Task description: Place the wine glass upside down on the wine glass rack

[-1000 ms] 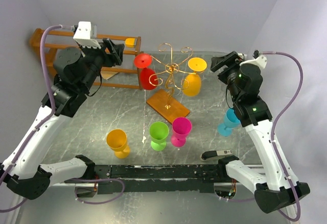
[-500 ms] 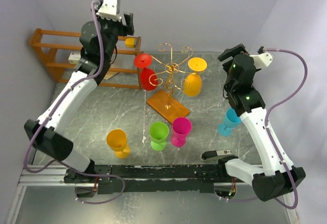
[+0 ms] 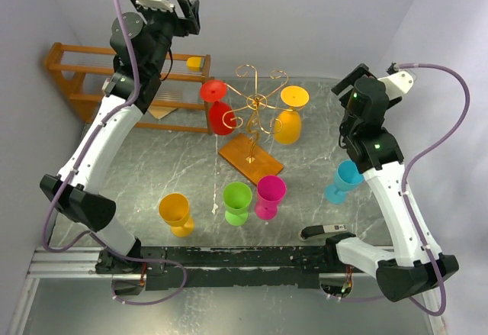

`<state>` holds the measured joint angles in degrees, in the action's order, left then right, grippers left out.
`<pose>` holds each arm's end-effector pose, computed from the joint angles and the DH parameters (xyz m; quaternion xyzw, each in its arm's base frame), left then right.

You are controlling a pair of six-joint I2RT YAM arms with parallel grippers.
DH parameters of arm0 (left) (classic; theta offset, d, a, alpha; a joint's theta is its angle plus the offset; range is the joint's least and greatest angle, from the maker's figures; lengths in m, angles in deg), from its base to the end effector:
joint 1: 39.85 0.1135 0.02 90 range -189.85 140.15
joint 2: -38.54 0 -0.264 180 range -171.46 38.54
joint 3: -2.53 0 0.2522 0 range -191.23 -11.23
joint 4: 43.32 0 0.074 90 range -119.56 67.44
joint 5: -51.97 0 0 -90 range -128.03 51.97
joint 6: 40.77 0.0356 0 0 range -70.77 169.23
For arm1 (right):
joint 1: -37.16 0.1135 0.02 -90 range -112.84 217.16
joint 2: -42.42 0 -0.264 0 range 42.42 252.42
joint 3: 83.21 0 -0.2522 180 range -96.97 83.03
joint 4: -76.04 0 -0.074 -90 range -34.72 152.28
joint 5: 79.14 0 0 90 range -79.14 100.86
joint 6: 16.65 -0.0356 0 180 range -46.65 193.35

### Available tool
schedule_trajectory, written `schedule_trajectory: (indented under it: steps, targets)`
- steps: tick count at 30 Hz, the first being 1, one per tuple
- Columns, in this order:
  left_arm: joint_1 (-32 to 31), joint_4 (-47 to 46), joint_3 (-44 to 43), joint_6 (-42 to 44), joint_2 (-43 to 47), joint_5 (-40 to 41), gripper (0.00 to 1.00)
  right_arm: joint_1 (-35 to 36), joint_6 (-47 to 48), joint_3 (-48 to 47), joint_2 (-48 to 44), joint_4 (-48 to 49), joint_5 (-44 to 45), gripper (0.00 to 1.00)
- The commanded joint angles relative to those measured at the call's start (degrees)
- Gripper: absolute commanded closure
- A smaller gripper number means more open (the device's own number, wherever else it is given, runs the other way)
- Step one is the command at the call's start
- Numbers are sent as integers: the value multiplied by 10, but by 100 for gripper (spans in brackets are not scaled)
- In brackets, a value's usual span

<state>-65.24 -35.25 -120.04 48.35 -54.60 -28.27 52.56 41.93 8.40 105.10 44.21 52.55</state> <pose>0.3239 -0.1471 0.5408 0.0506 0.5639 -0.1403 0.8123 0.2242 0.0372 0.4467 0.3324 0.6552 0.0053 0.6784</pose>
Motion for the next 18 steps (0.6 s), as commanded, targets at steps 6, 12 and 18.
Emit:
schedule_trajectory:
  steps: [6,12,18]
  targets:
    - [0,60,55,-109,75,-63,15,-6,-34,-83,-40,-357,-2,28]
    - [0,77,88,-132,113,-77,15,-8,-138,-45,-26,-534,-54,35]
    - [0,90,95,-136,130,-73,16,-13,-188,6,-18,-577,-84,37]
